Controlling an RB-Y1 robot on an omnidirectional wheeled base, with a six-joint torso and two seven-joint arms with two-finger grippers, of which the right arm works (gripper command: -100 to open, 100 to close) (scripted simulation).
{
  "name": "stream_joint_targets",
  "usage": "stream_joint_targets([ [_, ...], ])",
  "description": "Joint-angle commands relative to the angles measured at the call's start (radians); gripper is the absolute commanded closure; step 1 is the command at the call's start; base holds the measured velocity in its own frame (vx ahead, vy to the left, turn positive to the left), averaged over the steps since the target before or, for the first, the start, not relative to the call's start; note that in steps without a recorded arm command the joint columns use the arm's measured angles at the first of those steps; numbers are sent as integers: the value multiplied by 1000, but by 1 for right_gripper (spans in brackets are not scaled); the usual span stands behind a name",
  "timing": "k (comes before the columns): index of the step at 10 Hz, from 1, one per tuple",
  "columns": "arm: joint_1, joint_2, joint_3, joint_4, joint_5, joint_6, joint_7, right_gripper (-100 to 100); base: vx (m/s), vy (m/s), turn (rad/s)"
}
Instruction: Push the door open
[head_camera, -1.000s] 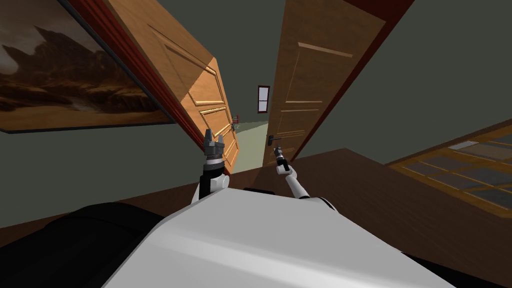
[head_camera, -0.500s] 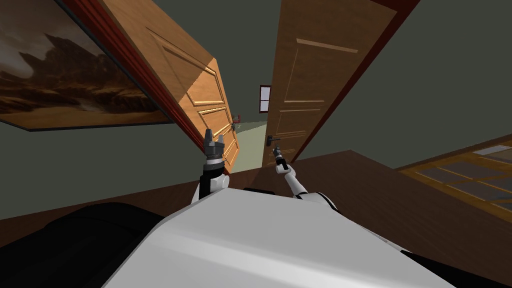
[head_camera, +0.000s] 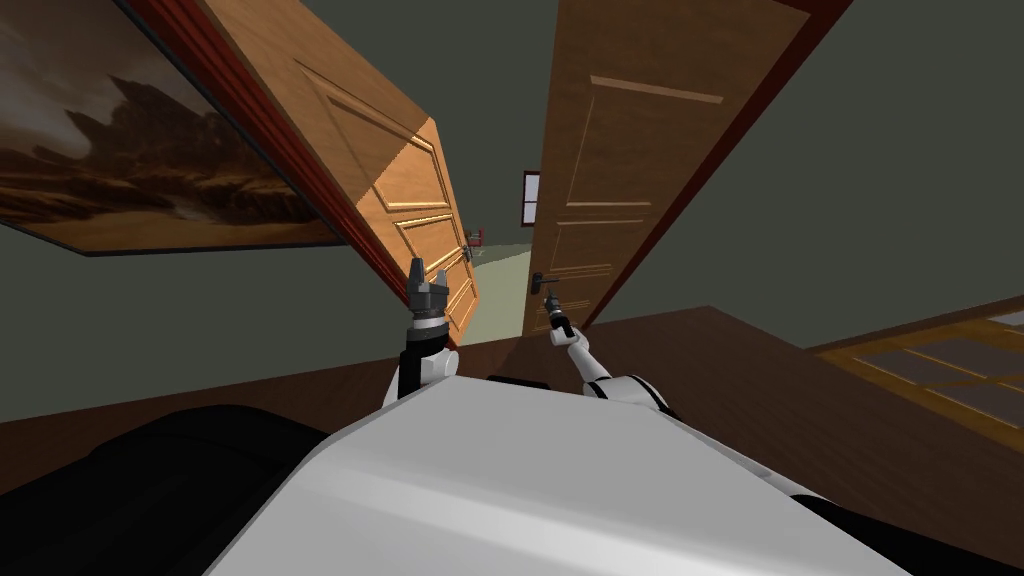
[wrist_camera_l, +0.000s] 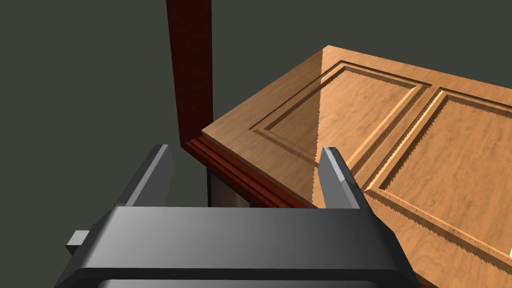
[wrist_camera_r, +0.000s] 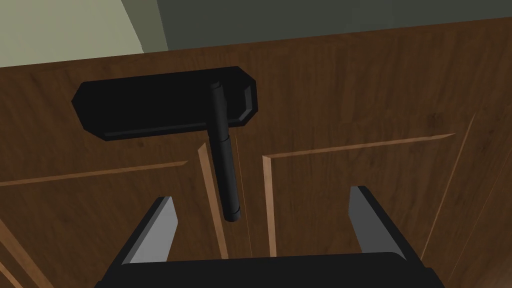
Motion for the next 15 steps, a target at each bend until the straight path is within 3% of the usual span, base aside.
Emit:
stream_joint_targets([
  [1, -22, 4, 2, 43, -3, -4, 2, -100, 32, -133, 60],
  [2, -22, 4, 2, 43, -3, -4, 2, -100, 19, -85, 24],
  [11, -121, 17, 12, 215, -17, -9, 5, -100, 29, -97, 53],
  [15, -112, 7, 6, 203, -18, -9, 6, -100, 129, 8, 23],
])
